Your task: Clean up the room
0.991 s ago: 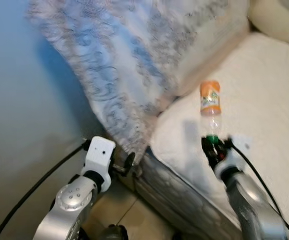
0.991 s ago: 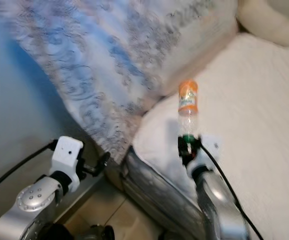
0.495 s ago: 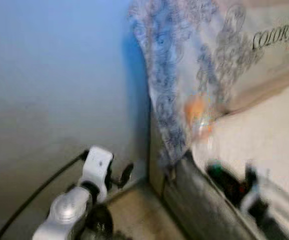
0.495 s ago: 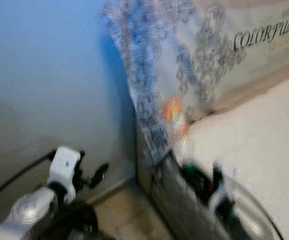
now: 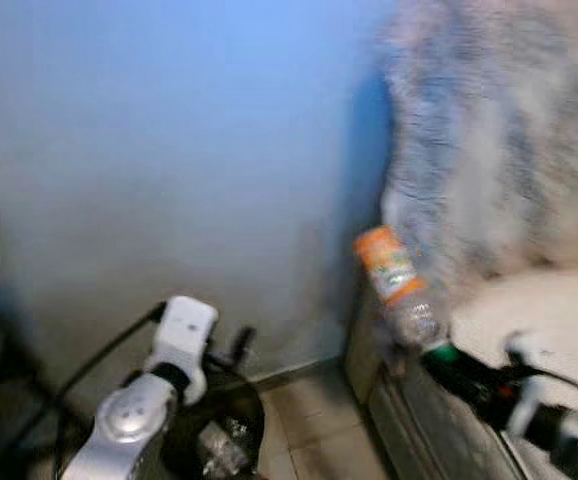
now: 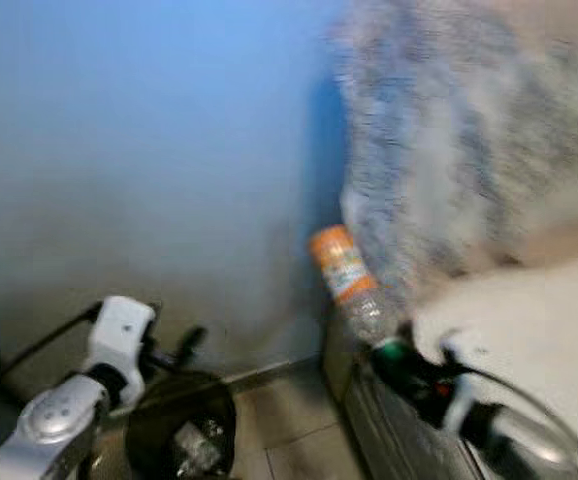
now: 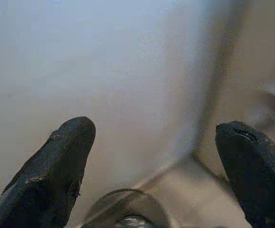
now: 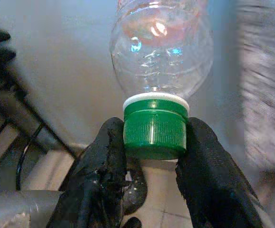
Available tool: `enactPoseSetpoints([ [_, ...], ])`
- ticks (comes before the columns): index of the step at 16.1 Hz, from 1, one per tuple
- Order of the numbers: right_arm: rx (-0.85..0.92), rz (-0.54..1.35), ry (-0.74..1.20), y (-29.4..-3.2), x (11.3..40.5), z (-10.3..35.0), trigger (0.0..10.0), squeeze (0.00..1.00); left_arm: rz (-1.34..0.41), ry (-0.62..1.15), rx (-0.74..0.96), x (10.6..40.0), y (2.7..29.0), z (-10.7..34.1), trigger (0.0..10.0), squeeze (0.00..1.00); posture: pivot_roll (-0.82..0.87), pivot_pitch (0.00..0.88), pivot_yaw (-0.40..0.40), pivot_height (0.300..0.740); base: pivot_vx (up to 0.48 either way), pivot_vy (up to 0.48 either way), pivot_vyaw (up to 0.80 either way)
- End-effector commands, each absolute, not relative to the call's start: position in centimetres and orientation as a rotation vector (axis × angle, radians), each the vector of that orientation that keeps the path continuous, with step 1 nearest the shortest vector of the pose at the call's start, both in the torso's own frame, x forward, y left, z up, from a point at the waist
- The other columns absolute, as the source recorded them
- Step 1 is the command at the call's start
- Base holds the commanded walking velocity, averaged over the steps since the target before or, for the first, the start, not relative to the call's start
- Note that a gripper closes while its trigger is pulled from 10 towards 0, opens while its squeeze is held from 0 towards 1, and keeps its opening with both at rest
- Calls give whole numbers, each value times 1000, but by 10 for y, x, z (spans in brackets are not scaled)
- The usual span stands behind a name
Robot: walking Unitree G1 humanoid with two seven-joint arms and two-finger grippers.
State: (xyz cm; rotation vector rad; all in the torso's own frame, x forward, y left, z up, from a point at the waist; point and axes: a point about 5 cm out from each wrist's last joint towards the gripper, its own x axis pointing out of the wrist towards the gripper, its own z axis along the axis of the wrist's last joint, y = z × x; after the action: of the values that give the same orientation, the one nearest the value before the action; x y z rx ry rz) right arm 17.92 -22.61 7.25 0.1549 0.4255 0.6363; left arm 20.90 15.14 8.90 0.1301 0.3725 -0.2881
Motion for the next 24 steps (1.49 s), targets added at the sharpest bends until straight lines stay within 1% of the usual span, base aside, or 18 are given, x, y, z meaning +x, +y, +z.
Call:
enactPoseSetpoints([
  [1, 109, 646, 436, -213, 183, 71, 10000, 0, -237, 369, 116, 210, 152, 89, 10000, 0, -45, 0, 39, 740, 0, 0, 800],
  [2, 109, 626, 452, -205, 185, 66, 10000, 0, -224, 373, 115, 210, 153, 89, 10000, 0, -44, 0, 33, 740, 0, 0, 800],
  [4, 55, 544, 455, -190, 193, 53, 10000, 0, -213, 366, 147, 210, 154, 88, 10000, 0, -41, 0, 22, 740, 0, 0, 800],
  [6, 56, 459, 475, -179, 205, 41, 10000, 0, -206, 370, 158, 211, 152, 87, 10000, 0, -31, 0, 18, 740, 0, 0, 800],
  [7, 55, 423, 485, -171, 214, 41, 10000, 0, -175, 358, 177, 215, 153, 89, 10000, 0, -22, 0, 16, 740, 0, 0, 800],
  [8, 41, 412, 495, -169, 217, 42, 10000, 0, -152, 356, 176, 217, 155, 90, 10000, 0, -21, 0, 14, 740, 0, 0, 800],
  [11, -15, 435, 488, -163, 225, 44, 10000, 0, -174, 345, 151, 219, 153, 93, 10000, 0, -7, 0, 2, 740, 0, 0, 800],
  [13, -67, 438, 502, -160, 231, 44, 10000, 0, -168, 328, 171, 219, 152, 93, 10000, 0, -7, 0, -1, 740, 0, 0, 800],
  [14, -67, 431, 509, -158, 235, 46, 10000, 0, -143, 285, 193, 222, 152, 95, 10000, 0, -8, 0, -4, 740, 0, 0, 800],
  [15, -65, 422, 516, -158, 236, 46, 10000, 0, -135, 277, 184, 223, 152, 95, 10000, 0, -9, 0, -6, 740, 0, 0, 800],
  [16, -43, 408, 526, -157, 236, 47, 10000, 0, -141, 273, 166, 224, 151, 95, 10000, 0, -10, 0, -9, 740, 0, 0, 0],
  [17, -37, 391, 533, -155, 237, 47, 10000, 0, -164, 272, 154, 226, 149, 94, 10000, 0, -12, 0, -11, 740, 0, 0, 0],
  [19, -80, 410, 568, -153, 236, 43, 10000, 0, -212, 278, 161, 227, 146, 93, 10000, 0, -17, 0, -13, 740, 0, 0, 0],
  [22, -183, 422, 692, -152, 235, 30, 10000, 0, -386, 337, 161, 221, 133, 84, 10000, 0, -26, 0, -20, 740, 0, 0, 0],
  [24, -240, 418, 783, -150, 242, 15, 10000, 0, -584, 361, 180, 217, 125, 81, 10000, 0, -38, 4, -22, 740, 0, 0, 0],
])
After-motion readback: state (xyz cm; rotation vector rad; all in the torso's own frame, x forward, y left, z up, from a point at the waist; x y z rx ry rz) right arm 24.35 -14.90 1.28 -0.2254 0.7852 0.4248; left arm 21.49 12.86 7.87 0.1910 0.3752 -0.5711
